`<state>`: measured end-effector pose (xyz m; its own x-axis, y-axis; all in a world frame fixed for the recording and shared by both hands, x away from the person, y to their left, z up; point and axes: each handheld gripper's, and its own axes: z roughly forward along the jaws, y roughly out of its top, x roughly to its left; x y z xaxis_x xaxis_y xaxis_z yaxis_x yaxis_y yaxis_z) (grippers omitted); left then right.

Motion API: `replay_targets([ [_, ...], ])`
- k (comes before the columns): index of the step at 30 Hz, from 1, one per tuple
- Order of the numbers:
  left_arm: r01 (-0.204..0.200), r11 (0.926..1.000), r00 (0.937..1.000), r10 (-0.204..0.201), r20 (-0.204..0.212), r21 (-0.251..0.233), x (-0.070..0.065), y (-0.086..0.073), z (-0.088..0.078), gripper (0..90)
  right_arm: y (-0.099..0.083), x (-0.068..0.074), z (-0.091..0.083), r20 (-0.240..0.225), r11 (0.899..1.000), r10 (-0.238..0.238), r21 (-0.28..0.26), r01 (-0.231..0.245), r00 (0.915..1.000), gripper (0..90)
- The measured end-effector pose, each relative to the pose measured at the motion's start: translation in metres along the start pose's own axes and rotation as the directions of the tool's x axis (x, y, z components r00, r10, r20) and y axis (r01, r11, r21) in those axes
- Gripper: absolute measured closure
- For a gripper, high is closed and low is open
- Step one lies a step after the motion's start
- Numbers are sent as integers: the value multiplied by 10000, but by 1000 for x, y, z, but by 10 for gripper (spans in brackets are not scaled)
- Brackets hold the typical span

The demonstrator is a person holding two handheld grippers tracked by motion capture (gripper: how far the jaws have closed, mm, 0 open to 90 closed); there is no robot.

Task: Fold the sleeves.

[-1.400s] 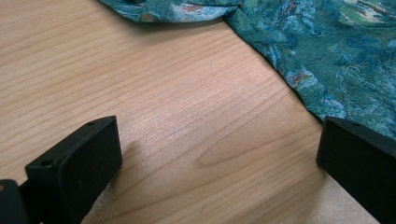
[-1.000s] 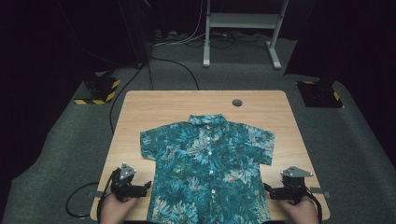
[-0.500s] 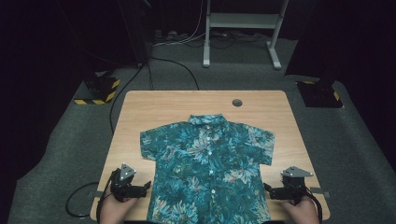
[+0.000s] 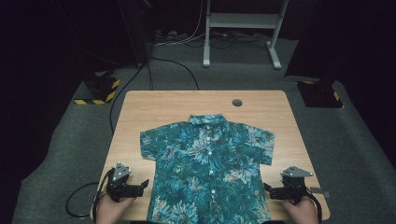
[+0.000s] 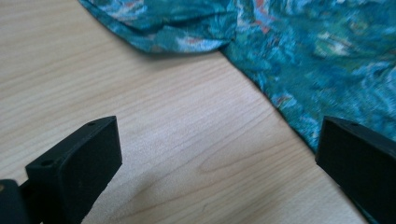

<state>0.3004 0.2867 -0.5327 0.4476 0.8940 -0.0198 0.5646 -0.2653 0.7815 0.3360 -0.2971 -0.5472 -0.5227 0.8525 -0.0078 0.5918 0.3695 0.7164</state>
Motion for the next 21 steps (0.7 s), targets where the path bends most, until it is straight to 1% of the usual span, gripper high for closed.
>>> replay_targets([
  [3, -53, 9999, 10000, 53, 24, -107, -2, 2, -1, 7, 0, 0, 0, 1, 10000, -2, -1, 2, 10000, 0],
  [5, -229, 9996, 9997, 230, 89, -173, -4, 3, -1, 7, 0, 0, 0, 1, 10000, -4, -1, 4, 10000, 0],
  [7, -332, 9994, 9994, 332, 106, -62, -5, 3, 1, 7, 0, 0, 0, 1, 10000, -2, 1, 2, 10000, 0],
  [10, -278, 9996, 9995, 279, 146, -83, -5, 3, 1, 7, 0, 0, 0, -1, 10000, -2, 0, 2, 10000, 0],
  [12, -209, 9996, 9997, 212, 157, -210, -4, 3, 1, 7, 0, 0, 0, -1, 10000, 0, 0, 0, 10000, 0],
  [14, -185, 9997, 9997, 187, 123, -164, -2, 4, 2, 6, 0, 0, 0, 0, 10000, 0, 1, 0, 10000, 0],
  [17, -36, 9999, 9999, 38, 156, -134, 0, 5, 3, 6, 0, 0, 0, 0, 10000, -2, 0, 2, 10000, 0],
  [18, -44, 10000, 9999, 45, 100, -64, 0, 6, 4, 5, 0, 0, 0, 0, 10000, -1, 0, 1, 10000, 0],
  [21, 35, 9999, 9999, -34, 99, -95, 1, 8, 5, 5, 0, 0, 0, -1, 10000, 0, -2, 0, 10000, 0],
])
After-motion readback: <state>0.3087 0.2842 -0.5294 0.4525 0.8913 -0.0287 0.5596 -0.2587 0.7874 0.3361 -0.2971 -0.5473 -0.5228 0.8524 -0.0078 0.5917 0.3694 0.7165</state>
